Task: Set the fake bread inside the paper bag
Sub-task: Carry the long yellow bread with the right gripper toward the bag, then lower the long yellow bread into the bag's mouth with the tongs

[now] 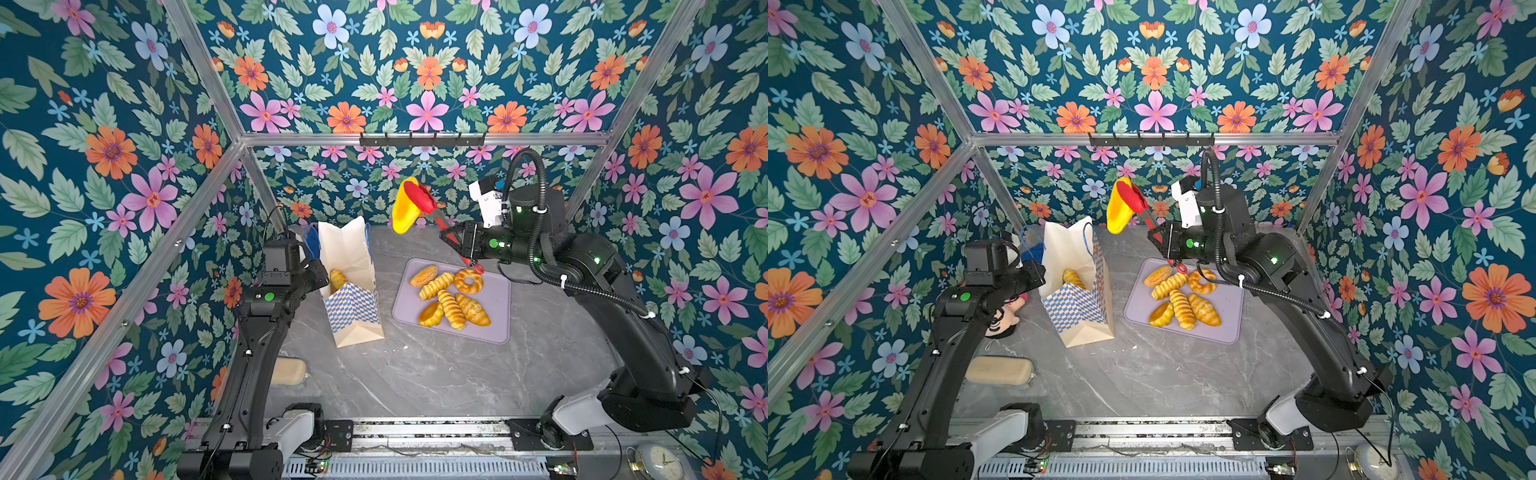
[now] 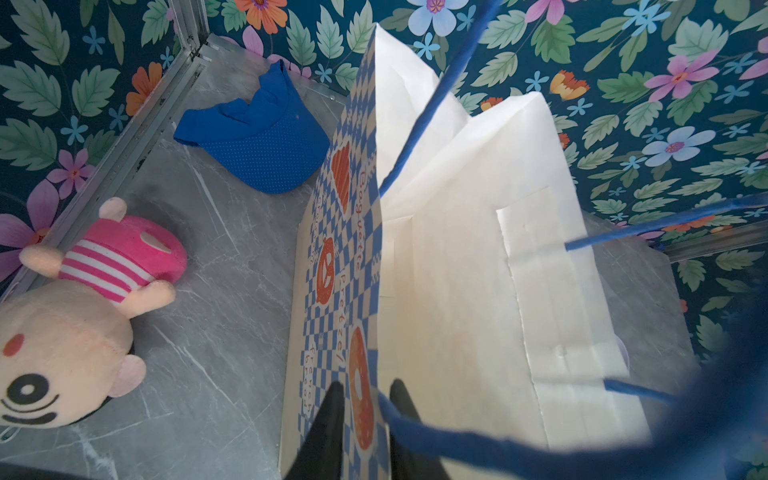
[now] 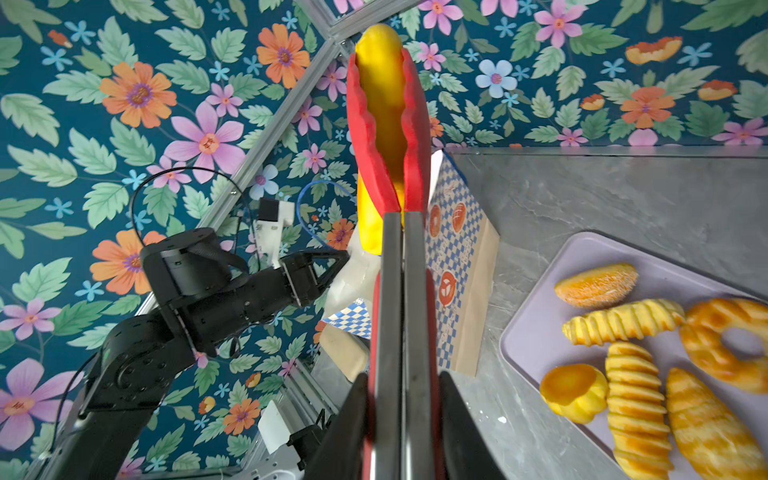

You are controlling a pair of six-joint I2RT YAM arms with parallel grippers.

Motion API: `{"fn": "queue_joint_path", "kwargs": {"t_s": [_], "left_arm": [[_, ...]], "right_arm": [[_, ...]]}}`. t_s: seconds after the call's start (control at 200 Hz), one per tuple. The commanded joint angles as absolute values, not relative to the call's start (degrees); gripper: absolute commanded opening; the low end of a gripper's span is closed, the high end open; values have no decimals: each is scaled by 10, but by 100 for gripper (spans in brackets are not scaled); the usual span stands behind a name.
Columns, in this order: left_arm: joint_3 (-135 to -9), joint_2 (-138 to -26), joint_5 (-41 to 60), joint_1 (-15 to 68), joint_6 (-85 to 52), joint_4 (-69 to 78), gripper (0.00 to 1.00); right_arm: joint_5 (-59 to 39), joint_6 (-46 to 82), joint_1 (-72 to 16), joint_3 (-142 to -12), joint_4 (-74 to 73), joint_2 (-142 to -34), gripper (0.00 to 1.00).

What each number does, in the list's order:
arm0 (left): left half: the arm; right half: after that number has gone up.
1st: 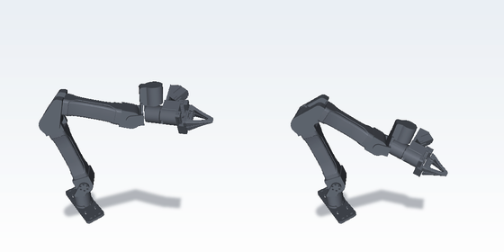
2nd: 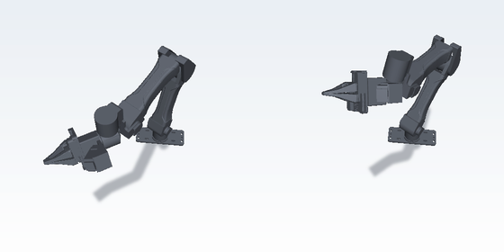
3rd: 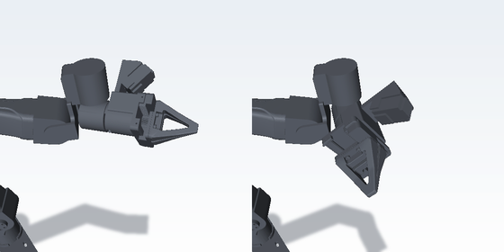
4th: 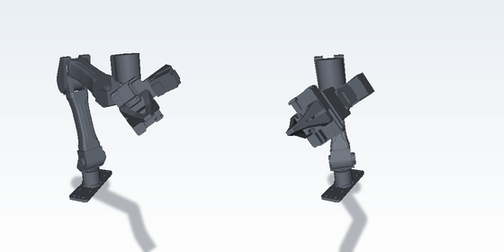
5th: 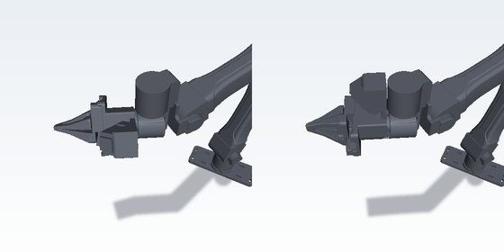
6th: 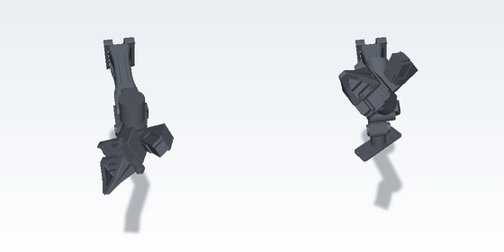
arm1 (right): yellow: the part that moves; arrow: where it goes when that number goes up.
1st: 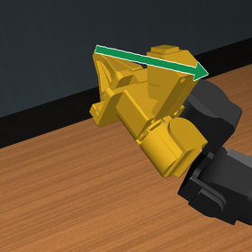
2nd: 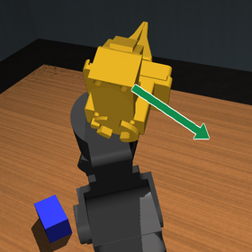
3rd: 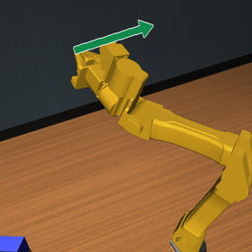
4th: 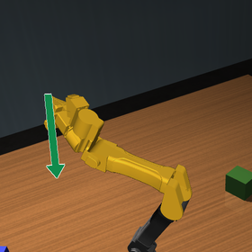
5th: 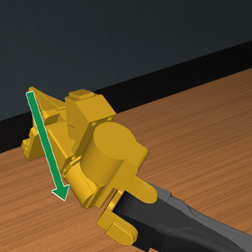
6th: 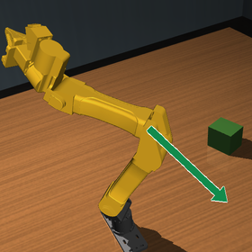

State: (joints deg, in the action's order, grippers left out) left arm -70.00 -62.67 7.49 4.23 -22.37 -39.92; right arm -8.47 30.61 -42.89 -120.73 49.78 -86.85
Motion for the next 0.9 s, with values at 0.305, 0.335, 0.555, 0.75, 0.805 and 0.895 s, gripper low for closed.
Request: {"fn": "queue_joint_path", "kwargs": {"t_s": [0.305, 0.335, 0.555, 0.75, 0.805, 0.895], "left_arm": [[-689, -623, 87, 42, -231, -387, 19], [-689, -622, 87, 42, -232, -387, 19], [-684, -620, 88, 42, -233, -386, 18], [-683, -620, 88, 42, -231, -386, 18], [-682, -620, 88, 42, -231, -385, 18], [-682, -621, 88, 42, -232, -385, 18]], "right_arm": [[-16, 238, -515, -1456, 562, -1051, 26], [-18, 238, -516, -1468, 563, -1061, 26], [-18, 240, -525, -1501, 558, -1109, 26], [-7, 234, -532, -1522, 563, -1144, 27], [-2, 231, -534, -1526, 563, -1152, 27], [7, 228, -534, -1528, 566, -1162, 27]]}}
